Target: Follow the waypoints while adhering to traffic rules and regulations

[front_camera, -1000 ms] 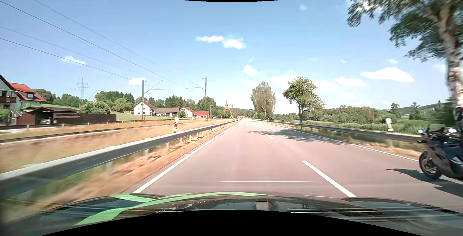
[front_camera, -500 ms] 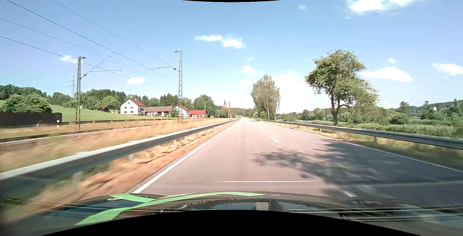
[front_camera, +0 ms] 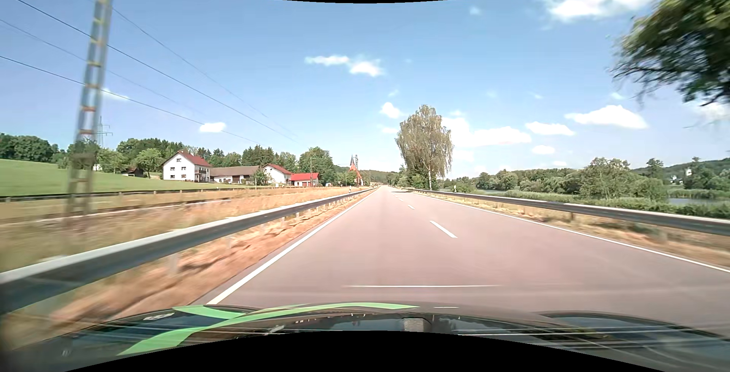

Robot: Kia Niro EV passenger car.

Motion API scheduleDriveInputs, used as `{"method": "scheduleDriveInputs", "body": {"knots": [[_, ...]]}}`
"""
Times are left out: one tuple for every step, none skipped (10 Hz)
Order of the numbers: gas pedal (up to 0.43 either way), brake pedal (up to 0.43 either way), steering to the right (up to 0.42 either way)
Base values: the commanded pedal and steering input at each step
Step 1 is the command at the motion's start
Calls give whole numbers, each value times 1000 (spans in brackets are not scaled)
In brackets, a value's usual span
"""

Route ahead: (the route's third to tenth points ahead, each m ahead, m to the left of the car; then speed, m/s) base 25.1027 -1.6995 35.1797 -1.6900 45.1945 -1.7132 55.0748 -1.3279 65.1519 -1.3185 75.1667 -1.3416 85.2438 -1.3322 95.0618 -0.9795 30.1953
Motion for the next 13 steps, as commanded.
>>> {"method": "scheduleDriveInputs", "body": {"knots": [[378,0,0],[378,0,0],[378,0,0],[358,0,0],[350,0,0],[339,0,1],[339,0,1],[331,0,1],[319,0,1],[319,0,1],[319,0,1],[319,0,1],[319,0,1]]}}
